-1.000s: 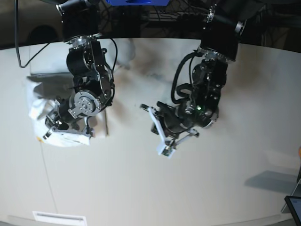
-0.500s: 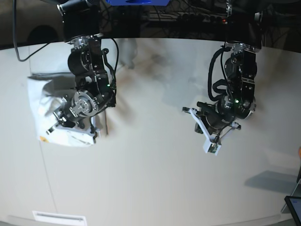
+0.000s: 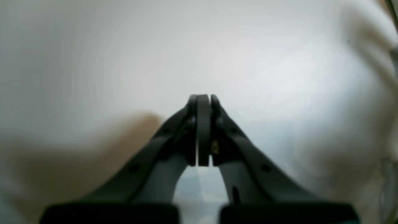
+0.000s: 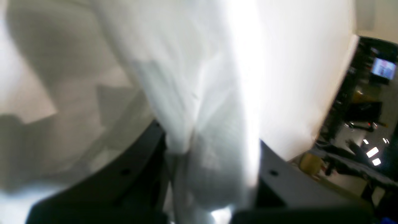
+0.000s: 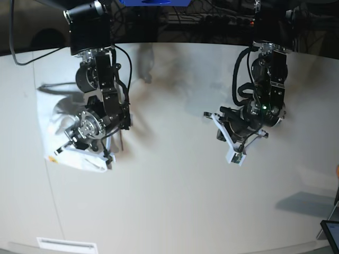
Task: Fold the T-shirt properly
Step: 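Press the folded bundle flat with the right gripper while the left gripper withdraws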
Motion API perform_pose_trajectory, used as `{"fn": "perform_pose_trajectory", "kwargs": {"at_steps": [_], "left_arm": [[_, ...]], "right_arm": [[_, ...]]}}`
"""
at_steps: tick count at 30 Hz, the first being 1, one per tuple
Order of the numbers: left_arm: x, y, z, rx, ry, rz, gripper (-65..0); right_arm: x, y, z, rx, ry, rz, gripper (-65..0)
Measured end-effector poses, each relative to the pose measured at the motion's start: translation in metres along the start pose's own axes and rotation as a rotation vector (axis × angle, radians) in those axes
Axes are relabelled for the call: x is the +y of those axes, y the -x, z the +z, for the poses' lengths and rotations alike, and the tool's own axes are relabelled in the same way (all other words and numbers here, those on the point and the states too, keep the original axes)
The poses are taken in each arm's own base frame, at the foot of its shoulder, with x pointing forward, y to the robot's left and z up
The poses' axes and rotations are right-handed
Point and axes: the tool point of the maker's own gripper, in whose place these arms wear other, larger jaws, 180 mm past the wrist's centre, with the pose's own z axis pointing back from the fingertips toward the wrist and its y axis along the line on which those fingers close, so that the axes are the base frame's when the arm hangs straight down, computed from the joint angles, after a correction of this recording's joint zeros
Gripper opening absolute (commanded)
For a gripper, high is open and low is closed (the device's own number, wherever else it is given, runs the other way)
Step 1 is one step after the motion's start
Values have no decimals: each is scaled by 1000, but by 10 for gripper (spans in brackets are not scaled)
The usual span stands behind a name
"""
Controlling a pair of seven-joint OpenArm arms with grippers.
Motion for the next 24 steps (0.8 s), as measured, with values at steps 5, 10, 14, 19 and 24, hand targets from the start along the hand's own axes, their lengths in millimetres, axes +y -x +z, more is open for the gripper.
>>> {"fn": "perform_pose_trajectory", "kwargs": {"at_steps": [5,10,14,19,24], "left_arm": [[7,0,2,3,-17,-10,-650],[6,0,2,3,-14,-9,-648],[6,0,1,3,-13,-8,-648],[6,-2,1,-2,-14,-8,-648],[9,-1,-1,6,-19,-3,-648]], "right_arm": [[4,1,-2,3,-7,11,-649],[4,1,-2,2,-7,11,-647],[4,1,-2,2,-7,11,-609],[7,-11,10,-68,-85,-66,-408],[8,-19,23,-111,-156,-133,-266]]}}
